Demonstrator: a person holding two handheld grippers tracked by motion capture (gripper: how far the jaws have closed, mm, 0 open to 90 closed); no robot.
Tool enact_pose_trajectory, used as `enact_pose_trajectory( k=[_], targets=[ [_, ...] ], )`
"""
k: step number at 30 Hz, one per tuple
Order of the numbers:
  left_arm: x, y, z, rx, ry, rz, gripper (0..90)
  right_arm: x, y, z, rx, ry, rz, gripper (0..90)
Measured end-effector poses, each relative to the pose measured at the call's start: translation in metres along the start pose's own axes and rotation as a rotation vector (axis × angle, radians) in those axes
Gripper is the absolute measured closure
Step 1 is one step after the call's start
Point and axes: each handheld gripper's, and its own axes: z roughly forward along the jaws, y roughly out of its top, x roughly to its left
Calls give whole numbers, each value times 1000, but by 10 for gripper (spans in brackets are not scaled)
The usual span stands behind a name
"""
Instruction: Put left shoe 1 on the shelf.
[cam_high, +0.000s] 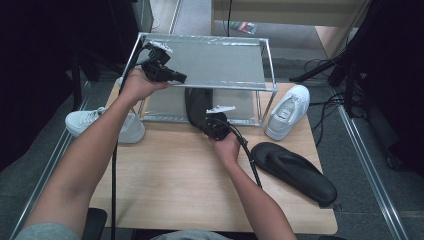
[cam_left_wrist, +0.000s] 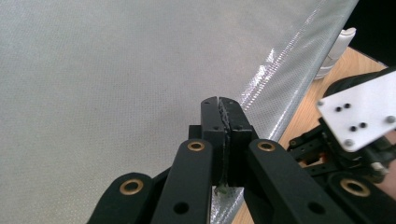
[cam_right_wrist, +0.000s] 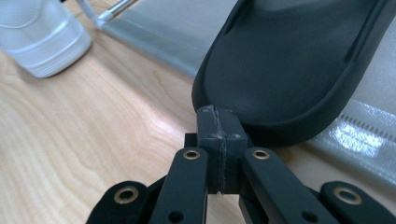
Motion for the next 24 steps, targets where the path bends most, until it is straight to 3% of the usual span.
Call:
enact_pose_trajectory(
  k=[6,10,13,19,24],
  targets=[
    [0,0,0,-3,-1,-8,900,-2,6,10,-5,3,37,900],
    [-1,-1,0,-7,2,-8,900,0,9,15,-8,0,33,900],
    [1,-1,-1,-11,-7,-36,898,1,11,16,-5,0,33,900],
    [0,0,-4,-12,2,-39,806,4,12,7,5,14,1,860],
    [-7,4,-9,9,-2,-36,683,8,14,-9,-1,73,-12,752]
  ],
)
